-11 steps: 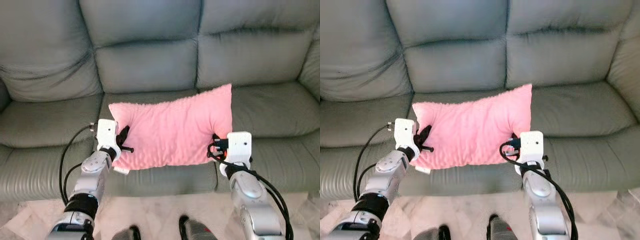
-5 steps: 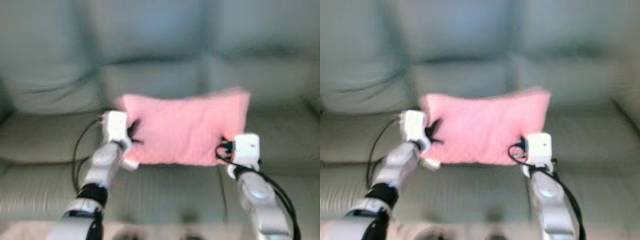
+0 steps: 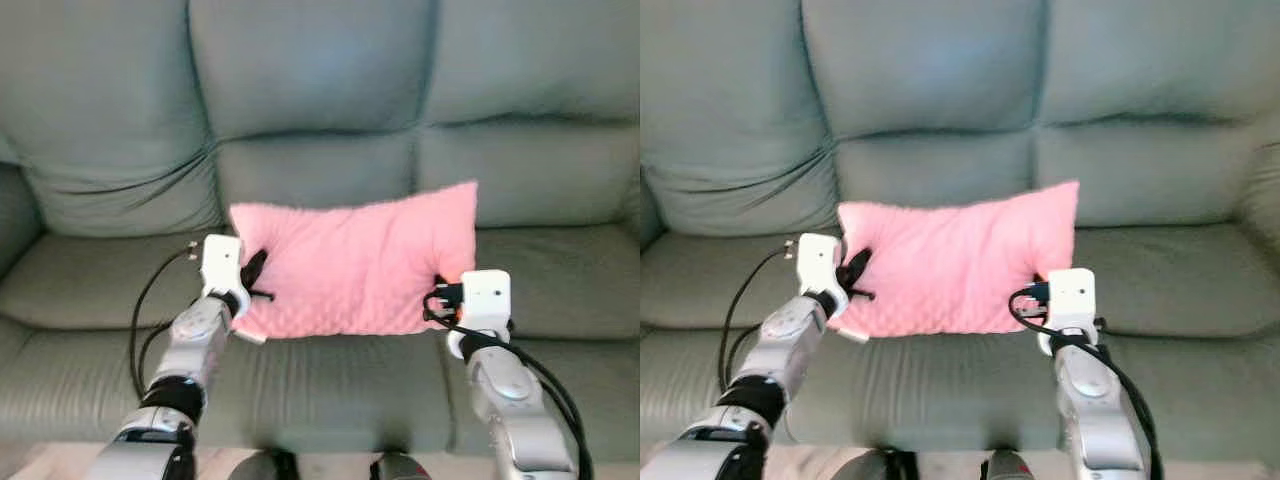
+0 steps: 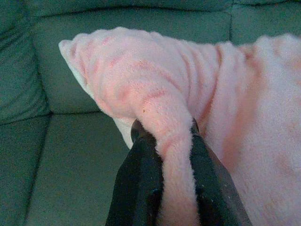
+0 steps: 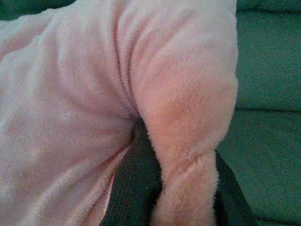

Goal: Move the pillow to the sofa

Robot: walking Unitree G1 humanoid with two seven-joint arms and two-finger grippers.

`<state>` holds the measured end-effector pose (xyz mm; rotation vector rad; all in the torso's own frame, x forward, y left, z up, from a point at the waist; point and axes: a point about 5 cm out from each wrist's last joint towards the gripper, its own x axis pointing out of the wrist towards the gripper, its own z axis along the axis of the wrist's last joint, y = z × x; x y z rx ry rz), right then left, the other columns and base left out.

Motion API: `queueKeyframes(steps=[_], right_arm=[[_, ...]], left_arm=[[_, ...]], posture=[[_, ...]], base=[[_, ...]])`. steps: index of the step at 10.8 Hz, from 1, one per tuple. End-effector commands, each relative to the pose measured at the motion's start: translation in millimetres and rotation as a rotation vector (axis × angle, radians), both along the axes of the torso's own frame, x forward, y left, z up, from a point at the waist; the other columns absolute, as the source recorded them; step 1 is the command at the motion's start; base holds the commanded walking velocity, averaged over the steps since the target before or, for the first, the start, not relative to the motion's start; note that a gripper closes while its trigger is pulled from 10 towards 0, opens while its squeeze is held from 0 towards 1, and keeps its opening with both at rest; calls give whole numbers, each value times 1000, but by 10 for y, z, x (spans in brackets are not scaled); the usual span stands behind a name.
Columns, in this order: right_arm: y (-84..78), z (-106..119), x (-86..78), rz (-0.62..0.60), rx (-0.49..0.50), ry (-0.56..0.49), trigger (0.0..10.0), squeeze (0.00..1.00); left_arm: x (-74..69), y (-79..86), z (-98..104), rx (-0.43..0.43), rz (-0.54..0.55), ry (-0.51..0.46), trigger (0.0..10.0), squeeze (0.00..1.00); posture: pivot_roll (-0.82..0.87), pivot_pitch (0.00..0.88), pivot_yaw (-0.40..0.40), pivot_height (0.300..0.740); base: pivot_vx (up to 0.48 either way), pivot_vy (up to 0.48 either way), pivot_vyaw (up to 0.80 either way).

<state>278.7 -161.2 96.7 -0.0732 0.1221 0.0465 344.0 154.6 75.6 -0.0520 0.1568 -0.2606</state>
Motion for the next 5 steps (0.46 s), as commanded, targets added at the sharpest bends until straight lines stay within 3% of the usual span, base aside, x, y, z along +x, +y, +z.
queueKeyframes(steps=[1, 5], right_arm=[[56, 47, 18, 21, 5, -20, 10000, 0], [50, 47, 18, 11, 5, -25, 10000, 0]], left_arm=[[-3, 103, 13, 15, 22, -13, 10000, 0], [15, 87, 34, 25, 8, -18, 10000, 0]], posture=[[-263, 138, 74, 740], [-259, 140, 81, 740]], base=[[0, 0, 0], [0, 0, 0]])
